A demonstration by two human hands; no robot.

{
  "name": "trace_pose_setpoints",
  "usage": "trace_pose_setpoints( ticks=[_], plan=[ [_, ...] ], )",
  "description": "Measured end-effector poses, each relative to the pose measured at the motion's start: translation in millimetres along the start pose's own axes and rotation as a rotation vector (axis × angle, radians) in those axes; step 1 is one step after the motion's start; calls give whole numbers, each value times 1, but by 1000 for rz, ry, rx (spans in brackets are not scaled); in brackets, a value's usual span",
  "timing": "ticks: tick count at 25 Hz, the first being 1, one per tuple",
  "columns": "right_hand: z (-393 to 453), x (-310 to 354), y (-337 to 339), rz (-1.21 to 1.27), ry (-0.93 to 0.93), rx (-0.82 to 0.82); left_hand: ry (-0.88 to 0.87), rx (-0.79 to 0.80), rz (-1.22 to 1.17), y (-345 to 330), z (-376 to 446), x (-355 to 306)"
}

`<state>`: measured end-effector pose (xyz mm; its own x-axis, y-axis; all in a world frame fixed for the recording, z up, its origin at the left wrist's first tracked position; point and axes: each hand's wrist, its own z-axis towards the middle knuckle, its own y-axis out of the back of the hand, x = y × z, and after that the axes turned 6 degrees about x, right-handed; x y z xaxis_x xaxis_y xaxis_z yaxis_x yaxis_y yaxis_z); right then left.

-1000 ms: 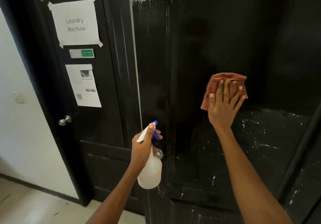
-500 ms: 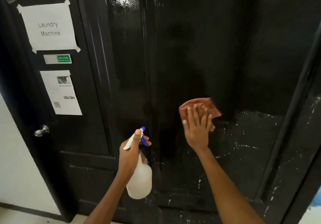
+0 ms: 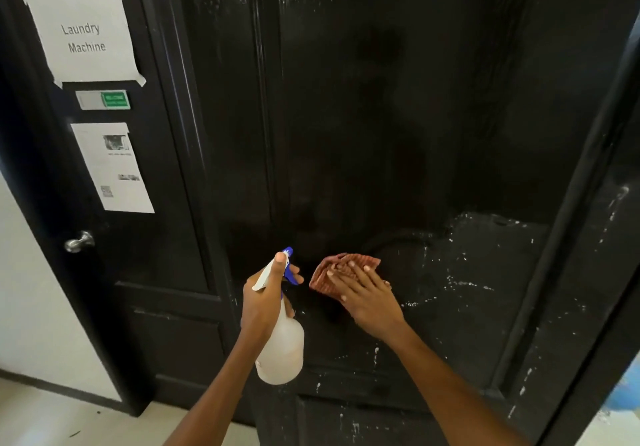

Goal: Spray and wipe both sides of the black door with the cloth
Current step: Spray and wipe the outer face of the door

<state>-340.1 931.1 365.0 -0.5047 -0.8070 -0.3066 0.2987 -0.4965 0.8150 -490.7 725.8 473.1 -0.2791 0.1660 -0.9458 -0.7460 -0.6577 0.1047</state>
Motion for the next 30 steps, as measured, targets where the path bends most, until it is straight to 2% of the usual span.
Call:
trace_pose_setpoints(
  ticks=[2,6,8,10,12,15,19,24,28,30],
  plan=[
    [3,-43,35,16,-148,-115,-12,13,-14,-17,1,-11],
    [-29,-135,85,151,-602,-370,-15,61,-39,-51,-2,-27],
    [-49,-163,92,264,-826,-483,4,70,-39,-62,-5,-29],
    [-51,-168,93,350,-946,-541,26,70,-38,-71,-8,-30],
    [-41,-154,91,352,-887,-496,37,64,-43,-75,-9,-33],
    [-37,-124,68,214,-568,-348,18,80,-28,-77,-6,-41],
    [-47,-99,33,150,-448,-250,-40,150,-44,-80,2,-59],
    [-46,-58,13,73,-134,-80,-93,228,2,-86,10,-78],
    [8,-39,38,34,-28,-81,-19,163,34,-81,7,-68],
    [28,-51,59,58,-89,-134,-31,128,25,-76,9,-58]
  ],
)
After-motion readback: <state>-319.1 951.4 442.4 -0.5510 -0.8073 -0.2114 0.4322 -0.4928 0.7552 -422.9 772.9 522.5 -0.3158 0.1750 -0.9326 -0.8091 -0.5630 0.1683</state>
